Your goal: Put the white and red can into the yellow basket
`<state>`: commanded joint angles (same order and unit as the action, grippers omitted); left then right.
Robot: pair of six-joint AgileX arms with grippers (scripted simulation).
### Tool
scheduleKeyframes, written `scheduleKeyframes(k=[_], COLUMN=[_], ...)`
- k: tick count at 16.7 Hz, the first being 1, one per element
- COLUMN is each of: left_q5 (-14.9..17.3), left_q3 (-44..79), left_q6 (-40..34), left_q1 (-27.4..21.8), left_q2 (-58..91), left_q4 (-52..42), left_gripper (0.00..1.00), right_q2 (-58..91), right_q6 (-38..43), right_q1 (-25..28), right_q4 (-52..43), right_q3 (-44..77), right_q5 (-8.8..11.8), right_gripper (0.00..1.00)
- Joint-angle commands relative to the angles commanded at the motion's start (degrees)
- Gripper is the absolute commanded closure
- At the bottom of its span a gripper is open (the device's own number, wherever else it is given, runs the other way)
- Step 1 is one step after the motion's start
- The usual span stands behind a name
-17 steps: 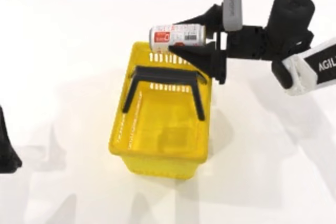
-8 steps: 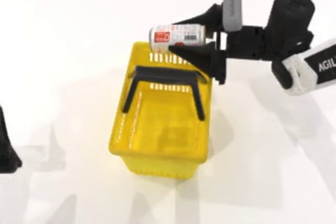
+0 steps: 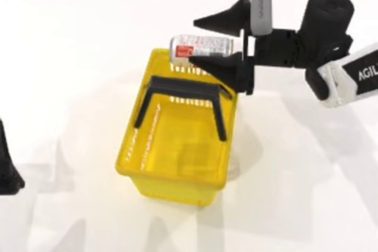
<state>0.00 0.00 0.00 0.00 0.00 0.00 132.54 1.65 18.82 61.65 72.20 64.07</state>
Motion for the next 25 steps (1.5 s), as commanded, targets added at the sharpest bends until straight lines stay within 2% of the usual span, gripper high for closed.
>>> scheduleKeyframes(k=[7,9,11,15,17,20,25], left_q5=[0.0,0.2,0.4,0.9,1.1,1.5,1.7], left_q3=[0.4,2.5,6.4,19.2,27.7,42.5,69.8], left_q6=[0.3,1.6,3.8,10.9,15.3,22.6,36.0], left_q1=[-0.2,-1.1,-2.6,-7.3,-10.2,-15.0,-23.4], left_q2=[0.5,3.1,7.7,21.5,30.0,44.2,69.8], left_q4=[-0.4,-2.7,-6.6,-17.9,-24.6,-35.1,-52.3], left_gripper=[0.0,0.0,0.0,0.0,0.0,0.0,0.0], right_q2=[-1.1,-3.7,-8.0,-22.0,-30.9,-45.8,-73.7], right_q6=[-0.2,-0.5,-0.8,-1.5,-1.7,-2.0,-2.2], right_q1=[-0.3,-0.6,-1.2,-3.5,-5.1,-7.4,-11.4], right_q4=[-0.6,-2.0,-4.3,-11.5,-16.0,-23.4,-36.7], right_q3=[-0.2,-2.1,-5.3,-14.9,-20.7,-29.8,-45.6], right_q5=[-0.5,-1.7,-3.9,-11.0,-15.6,-23.4,-37.5], right_gripper=[0.0,0.0,0.0,0.0,0.0,0.0,0.0])
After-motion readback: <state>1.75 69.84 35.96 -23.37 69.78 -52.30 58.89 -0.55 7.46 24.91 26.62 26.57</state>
